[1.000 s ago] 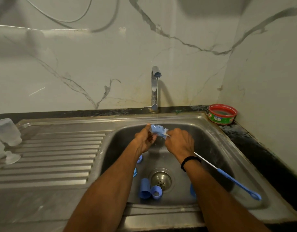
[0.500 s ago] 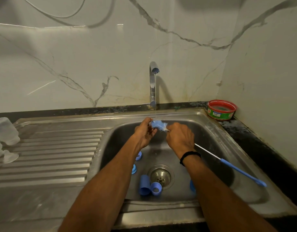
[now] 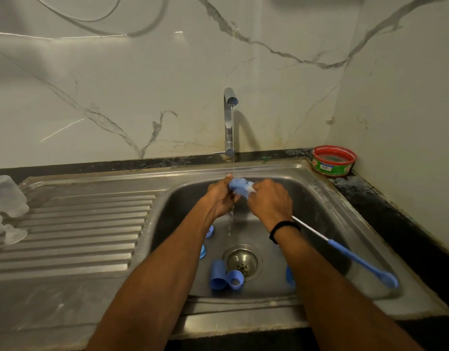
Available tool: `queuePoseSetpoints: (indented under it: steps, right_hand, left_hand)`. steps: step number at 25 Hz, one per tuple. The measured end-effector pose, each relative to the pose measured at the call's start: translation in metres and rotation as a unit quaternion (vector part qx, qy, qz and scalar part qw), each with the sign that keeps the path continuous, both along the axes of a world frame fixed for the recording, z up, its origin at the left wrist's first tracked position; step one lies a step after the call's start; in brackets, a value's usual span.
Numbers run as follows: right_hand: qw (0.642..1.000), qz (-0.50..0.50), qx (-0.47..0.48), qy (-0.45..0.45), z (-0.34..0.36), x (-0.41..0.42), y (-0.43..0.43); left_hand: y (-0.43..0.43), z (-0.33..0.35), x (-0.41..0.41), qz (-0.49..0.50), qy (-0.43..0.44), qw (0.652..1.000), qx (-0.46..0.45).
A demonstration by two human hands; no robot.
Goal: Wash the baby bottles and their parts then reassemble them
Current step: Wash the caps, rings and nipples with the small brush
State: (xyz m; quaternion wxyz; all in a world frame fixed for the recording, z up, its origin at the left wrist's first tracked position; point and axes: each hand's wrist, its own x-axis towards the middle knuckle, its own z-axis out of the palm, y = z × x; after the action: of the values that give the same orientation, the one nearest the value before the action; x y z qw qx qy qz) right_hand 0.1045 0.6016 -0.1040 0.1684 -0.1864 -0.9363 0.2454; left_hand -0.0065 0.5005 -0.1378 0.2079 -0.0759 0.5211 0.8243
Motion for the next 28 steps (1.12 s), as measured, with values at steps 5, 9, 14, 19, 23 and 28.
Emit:
queuePoseSetpoints:
  steps: [5, 9, 14, 19, 23, 28]
  right_hand:
    - [0.988, 0.000, -0.156, -0.015, 0.014, 0.005, 0.015]
    - [0.998, -0.010, 0.051, 0.024, 0.011, 0.005, -0.005]
    - [0.998, 0.007, -0.062, 0.001, 0.012, 0.005, 0.010]
    - [0.993, -0.019, -0.115, 0.021, 0.016, 0.004, 0.003]
    - [0.993, -0.040, -0.110, -0.008, 0.016, 0.006, 0.014]
    - [0.994, -0.034, -0.103, 0.004, 0.020, 0.007, 0.004]
  left_hand:
    - [-0.005, 0.006, -0.001, -0.015, -0.015, 0.999, 0.032]
    - [0.010, 0.006, 0.001, 0.016, 0.006, 0.999, -0.039]
    - [-0.002, 0.006, -0.001, 0.000, 0.005, 1.000, -0.022]
    - [-0.001, 0.009, -0.001, 0.000, 0.018, 0.999, -0.028]
    - [-0.001, 0.009, 0.003, -0.025, 0.012, 0.999, -0.033]
    - [0.007, 0.004, 0.004, 0.029, 0.034, 0.996, -0.081]
